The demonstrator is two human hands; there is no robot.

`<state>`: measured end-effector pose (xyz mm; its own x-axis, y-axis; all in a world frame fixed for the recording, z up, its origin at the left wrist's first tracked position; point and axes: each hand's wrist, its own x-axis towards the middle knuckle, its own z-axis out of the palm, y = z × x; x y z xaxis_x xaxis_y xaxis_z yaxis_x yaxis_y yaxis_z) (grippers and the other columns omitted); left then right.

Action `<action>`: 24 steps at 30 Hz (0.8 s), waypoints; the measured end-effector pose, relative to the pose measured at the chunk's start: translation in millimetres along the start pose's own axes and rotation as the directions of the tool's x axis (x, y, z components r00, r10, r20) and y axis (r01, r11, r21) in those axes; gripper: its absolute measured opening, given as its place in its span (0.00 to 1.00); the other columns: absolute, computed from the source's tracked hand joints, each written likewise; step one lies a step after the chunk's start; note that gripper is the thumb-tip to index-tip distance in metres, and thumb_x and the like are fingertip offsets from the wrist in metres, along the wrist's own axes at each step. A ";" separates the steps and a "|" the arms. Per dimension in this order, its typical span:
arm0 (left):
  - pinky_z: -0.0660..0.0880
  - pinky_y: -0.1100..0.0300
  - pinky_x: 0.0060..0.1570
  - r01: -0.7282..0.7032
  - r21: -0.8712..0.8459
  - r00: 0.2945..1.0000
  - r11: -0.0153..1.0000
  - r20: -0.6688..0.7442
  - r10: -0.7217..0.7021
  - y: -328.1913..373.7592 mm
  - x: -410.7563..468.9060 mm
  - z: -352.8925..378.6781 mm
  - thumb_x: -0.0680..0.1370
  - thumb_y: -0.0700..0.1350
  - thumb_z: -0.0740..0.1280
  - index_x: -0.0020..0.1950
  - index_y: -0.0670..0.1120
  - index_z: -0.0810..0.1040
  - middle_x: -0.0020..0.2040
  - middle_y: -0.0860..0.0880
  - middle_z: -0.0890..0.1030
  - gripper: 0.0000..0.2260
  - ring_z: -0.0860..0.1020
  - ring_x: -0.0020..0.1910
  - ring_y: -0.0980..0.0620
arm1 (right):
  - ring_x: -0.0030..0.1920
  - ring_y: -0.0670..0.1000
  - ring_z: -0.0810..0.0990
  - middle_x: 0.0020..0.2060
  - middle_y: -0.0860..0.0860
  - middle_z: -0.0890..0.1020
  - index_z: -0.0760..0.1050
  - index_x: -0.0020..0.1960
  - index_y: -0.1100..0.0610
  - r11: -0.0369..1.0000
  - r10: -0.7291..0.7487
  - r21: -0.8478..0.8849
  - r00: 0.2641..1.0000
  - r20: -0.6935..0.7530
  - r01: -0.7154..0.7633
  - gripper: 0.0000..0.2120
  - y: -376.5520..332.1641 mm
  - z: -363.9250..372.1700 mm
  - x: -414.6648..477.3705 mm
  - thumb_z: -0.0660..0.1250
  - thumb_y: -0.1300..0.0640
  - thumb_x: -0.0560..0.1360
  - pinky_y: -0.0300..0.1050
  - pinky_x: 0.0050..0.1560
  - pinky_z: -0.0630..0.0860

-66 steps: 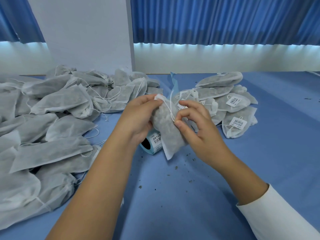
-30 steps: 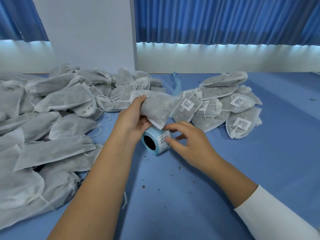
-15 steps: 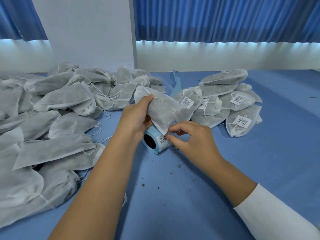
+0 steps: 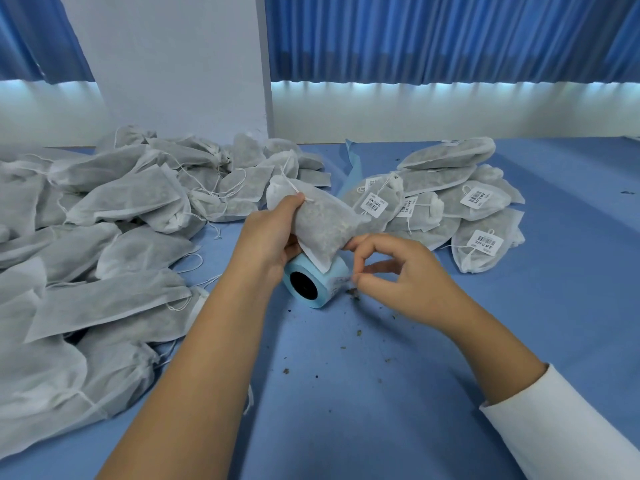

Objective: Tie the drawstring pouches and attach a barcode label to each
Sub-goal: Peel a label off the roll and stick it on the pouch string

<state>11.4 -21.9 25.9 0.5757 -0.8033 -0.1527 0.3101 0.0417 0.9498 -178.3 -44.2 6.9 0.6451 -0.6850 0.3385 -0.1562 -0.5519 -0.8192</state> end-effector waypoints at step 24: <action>0.79 0.51 0.57 -0.476 0.587 0.831 0.655 0.544 0.116 6.6 -46.9 14.2 0.72 0.46 0.76 0.64 0.54 0.73 0.53 0.53 0.83 0.22 0.82 0.52 0.55 | 0.58 0.61 0.82 0.46 0.56 0.85 0.76 0.53 0.59 0.648 0.130 0.754 0.961 -0.246 0.106 0.08 -10.1 -18.4 9.0 0.64 0.69 0.77 0.49 0.58 0.78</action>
<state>-24.3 7.6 43.2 0.1027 -0.9860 0.1316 -0.5147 0.0605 0.8552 -184.7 -53.5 26.7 0.4155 -0.8466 0.3327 0.5310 -0.0713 -0.8444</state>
